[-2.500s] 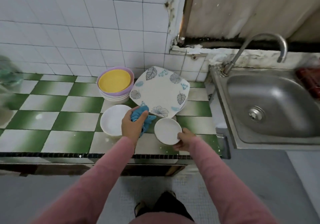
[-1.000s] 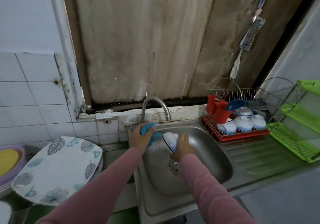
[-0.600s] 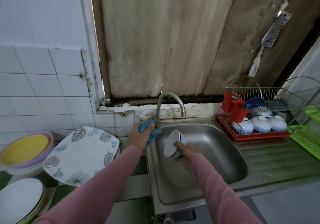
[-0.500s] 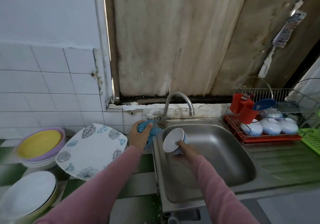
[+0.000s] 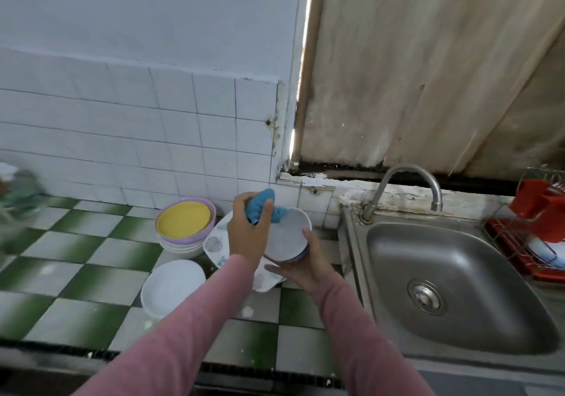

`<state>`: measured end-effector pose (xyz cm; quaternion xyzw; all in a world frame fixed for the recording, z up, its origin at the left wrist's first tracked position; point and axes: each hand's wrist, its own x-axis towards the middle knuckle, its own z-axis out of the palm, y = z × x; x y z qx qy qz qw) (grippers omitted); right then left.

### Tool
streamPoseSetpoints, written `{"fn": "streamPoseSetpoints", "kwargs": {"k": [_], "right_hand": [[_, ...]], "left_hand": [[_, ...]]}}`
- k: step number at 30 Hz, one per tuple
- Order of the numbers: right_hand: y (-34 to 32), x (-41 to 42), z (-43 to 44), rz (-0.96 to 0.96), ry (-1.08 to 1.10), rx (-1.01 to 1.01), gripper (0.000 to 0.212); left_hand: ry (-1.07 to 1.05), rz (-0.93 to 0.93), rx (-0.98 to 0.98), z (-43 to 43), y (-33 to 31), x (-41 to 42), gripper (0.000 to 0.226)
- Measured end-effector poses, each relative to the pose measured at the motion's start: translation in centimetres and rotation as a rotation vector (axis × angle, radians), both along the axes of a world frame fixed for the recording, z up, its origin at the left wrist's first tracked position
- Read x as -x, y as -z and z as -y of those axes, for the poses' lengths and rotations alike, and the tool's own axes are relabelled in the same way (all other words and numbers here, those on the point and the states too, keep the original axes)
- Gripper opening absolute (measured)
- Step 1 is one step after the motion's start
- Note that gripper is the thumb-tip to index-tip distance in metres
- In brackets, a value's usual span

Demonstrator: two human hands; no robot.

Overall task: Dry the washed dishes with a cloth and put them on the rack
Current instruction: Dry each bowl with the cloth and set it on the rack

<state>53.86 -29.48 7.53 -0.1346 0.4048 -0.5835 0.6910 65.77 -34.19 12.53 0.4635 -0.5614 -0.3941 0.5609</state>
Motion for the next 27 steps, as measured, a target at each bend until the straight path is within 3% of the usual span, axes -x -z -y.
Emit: {"fn": "streamPoseSetpoints", "kwargs": {"k": [4,7,12,17,21,24,27], "right_hand": [[-2.3,-7.4,2.3,0.196,0.038,0.069,0.083],[-3.3,-10.2,3.5,0.221,0.098,0.084,0.077],[-3.2,-12.2,4.4,0.116,0.108,0.028,0.065],[-2.3,-11.9,5.2,0.134,0.141,0.023,0.068],[-2.3,-10.6,5.9,0.135,0.153,0.043,0.071],[-2.2,-8.9,6.9,0.062,0.146,0.05,0.075],[-2.9,-7.0,8.1,-0.026,0.073,0.092,0.067]], "left_hand": [[0.156,0.393,0.078,0.8,0.6,-4.1,0.037],[0.25,0.697,0.115,1.3,0.2,-6.7,0.047],[0.477,0.927,0.007,2.0,0.4,-10.5,0.059],[0.54,1.202,0.24,4.3,0.2,-12.5,0.062],[0.608,1.15,0.182,5.8,-0.3,-11.5,0.055],[0.548,0.85,0.1,6.0,0.1,-9.7,0.03],[0.406,0.495,-0.024,5.8,0.4,-7.9,0.024]]}}
